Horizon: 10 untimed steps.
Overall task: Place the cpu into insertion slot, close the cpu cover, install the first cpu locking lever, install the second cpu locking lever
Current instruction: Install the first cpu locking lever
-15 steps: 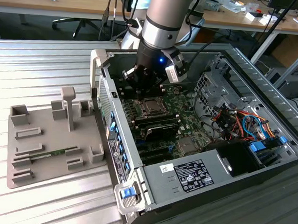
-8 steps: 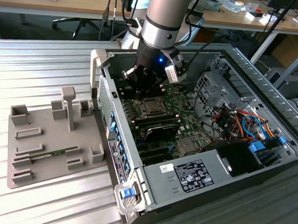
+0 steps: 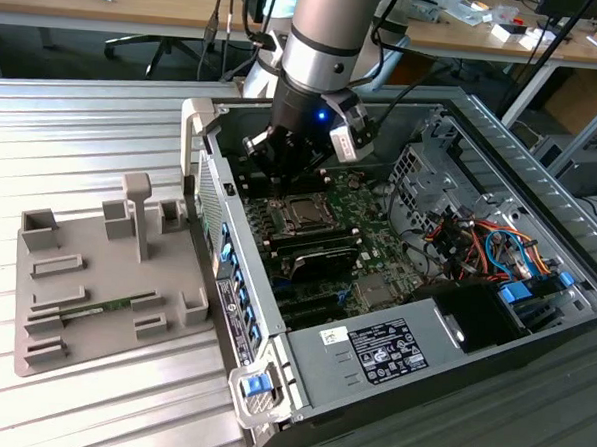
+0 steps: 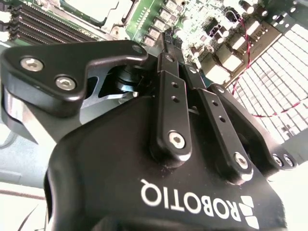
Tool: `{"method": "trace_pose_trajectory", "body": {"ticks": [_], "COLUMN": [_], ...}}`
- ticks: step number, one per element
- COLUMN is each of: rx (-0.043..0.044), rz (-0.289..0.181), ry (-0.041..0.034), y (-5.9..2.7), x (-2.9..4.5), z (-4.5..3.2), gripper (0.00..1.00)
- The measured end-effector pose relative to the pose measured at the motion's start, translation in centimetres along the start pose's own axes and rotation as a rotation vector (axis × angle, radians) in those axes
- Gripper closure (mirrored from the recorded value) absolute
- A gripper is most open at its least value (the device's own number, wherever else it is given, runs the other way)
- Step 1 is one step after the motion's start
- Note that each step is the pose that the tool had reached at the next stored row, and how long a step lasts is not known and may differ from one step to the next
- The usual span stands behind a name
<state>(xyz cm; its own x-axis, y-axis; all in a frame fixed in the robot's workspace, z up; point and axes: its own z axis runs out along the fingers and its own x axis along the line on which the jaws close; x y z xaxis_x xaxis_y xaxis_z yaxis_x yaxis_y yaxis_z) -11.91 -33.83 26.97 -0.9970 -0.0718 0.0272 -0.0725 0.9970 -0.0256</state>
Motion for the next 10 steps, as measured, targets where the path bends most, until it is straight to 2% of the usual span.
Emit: {"method": "trace_pose_trajectory", "body": {"ticks": [4, 10], "rx": [-0.0001, -0.0039], "rz": [0.000, -0.003], "ry": [-0.0014, -0.0018], "y": [0.04, 0.97], "x": [0.18, 0.45], "z": [-0.32, -0.31], "gripper": [0.90, 0.90]}}
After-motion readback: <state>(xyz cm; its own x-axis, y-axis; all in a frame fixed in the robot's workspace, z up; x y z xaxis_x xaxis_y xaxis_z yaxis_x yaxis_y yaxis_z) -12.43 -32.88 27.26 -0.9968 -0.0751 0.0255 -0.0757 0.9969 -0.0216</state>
